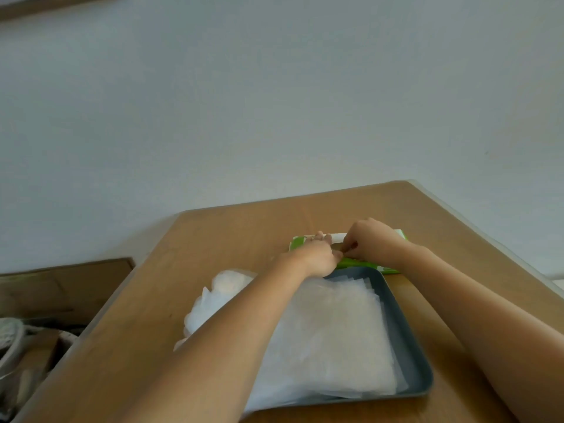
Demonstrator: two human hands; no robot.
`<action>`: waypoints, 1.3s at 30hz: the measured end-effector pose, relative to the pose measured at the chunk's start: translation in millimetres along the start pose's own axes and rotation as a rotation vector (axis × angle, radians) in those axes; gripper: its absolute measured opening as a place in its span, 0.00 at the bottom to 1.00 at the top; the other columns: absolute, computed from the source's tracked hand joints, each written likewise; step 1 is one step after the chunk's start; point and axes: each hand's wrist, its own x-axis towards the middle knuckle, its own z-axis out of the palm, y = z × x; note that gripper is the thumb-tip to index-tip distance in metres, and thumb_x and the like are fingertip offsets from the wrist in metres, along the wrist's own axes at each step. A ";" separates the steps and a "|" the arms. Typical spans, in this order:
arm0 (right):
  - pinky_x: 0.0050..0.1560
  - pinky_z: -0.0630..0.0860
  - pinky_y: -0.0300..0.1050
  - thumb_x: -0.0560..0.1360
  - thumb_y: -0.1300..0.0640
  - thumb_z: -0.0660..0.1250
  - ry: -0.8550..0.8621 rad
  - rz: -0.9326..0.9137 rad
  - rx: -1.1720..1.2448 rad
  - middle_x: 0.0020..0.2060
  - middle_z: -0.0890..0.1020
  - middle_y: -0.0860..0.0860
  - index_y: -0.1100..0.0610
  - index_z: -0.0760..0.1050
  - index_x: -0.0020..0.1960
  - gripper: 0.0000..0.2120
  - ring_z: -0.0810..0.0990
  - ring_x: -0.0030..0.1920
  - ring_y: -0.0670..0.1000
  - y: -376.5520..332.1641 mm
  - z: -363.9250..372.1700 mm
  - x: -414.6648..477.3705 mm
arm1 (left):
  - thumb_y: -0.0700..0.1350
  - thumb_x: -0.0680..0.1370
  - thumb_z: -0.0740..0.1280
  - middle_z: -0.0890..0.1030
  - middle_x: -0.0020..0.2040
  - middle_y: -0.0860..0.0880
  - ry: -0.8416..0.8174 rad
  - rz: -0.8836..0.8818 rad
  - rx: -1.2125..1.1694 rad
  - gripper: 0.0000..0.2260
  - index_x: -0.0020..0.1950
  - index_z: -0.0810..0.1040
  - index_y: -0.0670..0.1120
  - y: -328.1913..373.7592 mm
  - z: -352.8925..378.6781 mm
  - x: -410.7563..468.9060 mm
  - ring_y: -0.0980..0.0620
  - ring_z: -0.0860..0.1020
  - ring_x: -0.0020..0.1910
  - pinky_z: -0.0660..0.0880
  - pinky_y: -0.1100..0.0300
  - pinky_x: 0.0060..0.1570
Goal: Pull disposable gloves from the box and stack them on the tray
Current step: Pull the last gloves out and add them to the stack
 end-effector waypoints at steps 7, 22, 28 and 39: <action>0.41 0.69 0.39 0.74 0.54 0.70 0.122 -0.077 0.147 0.36 0.77 0.42 0.55 0.84 0.45 0.06 0.75 0.39 0.46 14.1 0.4 -5.2 | 0.59 0.82 0.51 0.44 0.80 0.48 0.014 0.054 -0.045 0.30 0.79 0.48 0.46 -6.5 2.8 -2.9 0.47 0.45 0.78 0.47 0.50 0.75; 0.42 0.74 0.44 0.77 0.49 0.65 0.370 0.263 0.813 0.41 0.78 0.50 0.55 0.74 0.50 0.09 0.78 0.43 0.52 44.2 -7.3 -4.0 | 0.58 0.82 0.51 0.43 0.79 0.47 0.021 0.075 -0.092 0.30 0.79 0.46 0.45 -8.5 7.1 2.3 0.46 0.44 0.78 0.46 0.50 0.74; 0.42 0.69 0.34 0.66 0.53 0.78 0.269 0.055 0.414 0.43 0.79 0.45 0.52 0.79 0.48 0.14 0.77 0.46 0.48 29.6 -15.4 -6.4 | 0.58 0.83 0.51 0.42 0.79 0.46 0.023 0.077 -0.086 0.30 0.79 0.45 0.45 -10.1 8.0 4.9 0.46 0.43 0.78 0.47 0.49 0.74; 0.50 0.81 0.46 0.78 0.63 0.64 0.345 0.240 0.960 0.39 0.83 0.58 0.66 0.80 0.48 0.08 0.81 0.39 0.53 35.2 -26.1 -0.8 | 0.50 0.75 0.71 0.66 0.74 0.50 0.295 0.182 -0.347 0.43 0.77 0.44 0.62 -12.5 9.8 12.1 0.45 0.68 0.70 0.67 0.49 0.67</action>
